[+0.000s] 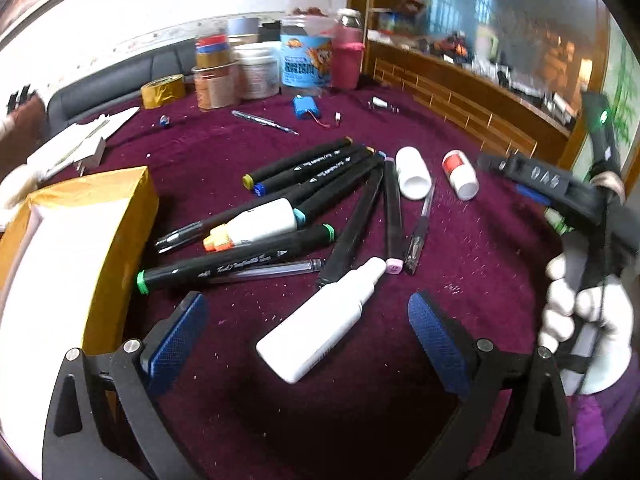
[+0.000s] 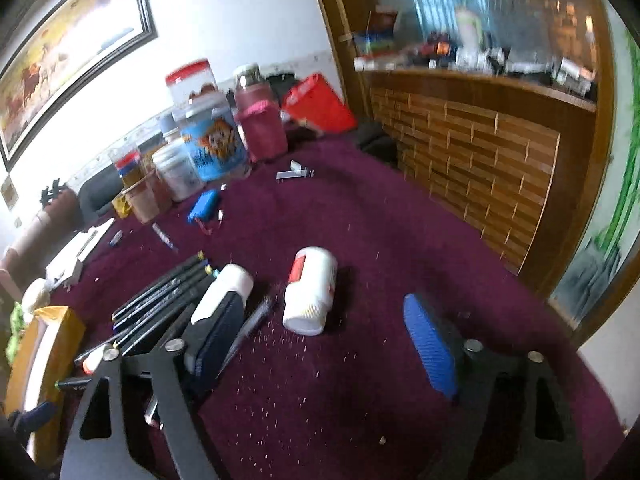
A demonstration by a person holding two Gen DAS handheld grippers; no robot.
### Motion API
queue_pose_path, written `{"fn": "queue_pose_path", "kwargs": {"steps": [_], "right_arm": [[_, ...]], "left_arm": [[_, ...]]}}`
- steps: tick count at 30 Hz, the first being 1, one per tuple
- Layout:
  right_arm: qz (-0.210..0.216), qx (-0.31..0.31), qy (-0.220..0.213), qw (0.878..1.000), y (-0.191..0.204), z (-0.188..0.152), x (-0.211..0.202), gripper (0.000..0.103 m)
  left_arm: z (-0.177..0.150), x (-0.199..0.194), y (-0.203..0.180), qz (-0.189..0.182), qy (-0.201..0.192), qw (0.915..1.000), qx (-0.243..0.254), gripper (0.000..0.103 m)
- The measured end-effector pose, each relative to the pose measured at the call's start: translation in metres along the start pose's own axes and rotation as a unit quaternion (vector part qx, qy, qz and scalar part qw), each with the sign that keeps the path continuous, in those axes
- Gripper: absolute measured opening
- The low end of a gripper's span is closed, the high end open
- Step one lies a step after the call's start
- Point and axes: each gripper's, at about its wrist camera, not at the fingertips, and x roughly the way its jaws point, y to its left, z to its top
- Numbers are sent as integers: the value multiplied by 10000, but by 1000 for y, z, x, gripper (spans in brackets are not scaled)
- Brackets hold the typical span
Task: Organize rigid objects
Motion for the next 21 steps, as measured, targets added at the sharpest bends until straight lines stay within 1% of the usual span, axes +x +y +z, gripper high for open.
{"fn": "queue_pose_path", "kwargs": {"steps": [2,3,4,5,6,8,9,13,15,16,17,19,21], "right_arm": [[25,16,-23,10000,-2,-1,-2,74],[13,-17,-4,10000,-1,-2,-1,74],[20,-61,56,10000,0,-4,1,74],[31,-108,119,9999,2,-6,3,74],[37,-145,132,9998,3,-4,5,74],[38,-240,76,9997,6,-5,2,74],[33,-277,71,9996,8,-5,2,74],[30,-344,103,9993,13,-4,5,74],[27,-314,141,9994,12,-4,6,74],[20,-298,155,9994,11,-4,7,74],[17,-279,171,9995,10,-4,7,74],[-6,-258,199,9995,10,-5,8,74],[-10,-247,214,9995,9,-5,9,74]], "left_arm": [[4,7,-6,99,77,9998,163,100],[6,13,-11,147,184,9993,299,100],[8,18,-12,188,307,9986,393,92],[9,23,-15,250,450,9976,463,70],[10,31,-16,263,631,9964,495,66],[7,47,-15,53,1039,9936,449,48],[7,42,-15,22,911,9948,455,47],[7,36,-16,-99,965,9943,433,47],[7,37,-15,-103,935,9948,386,50],[7,38,-15,-104,926,9949,373,55],[7,39,-15,-107,916,9951,365,56],[6,43,-20,-114,883,9951,427,56],[3,44,-24,-9,801,9954,531,38]]}}
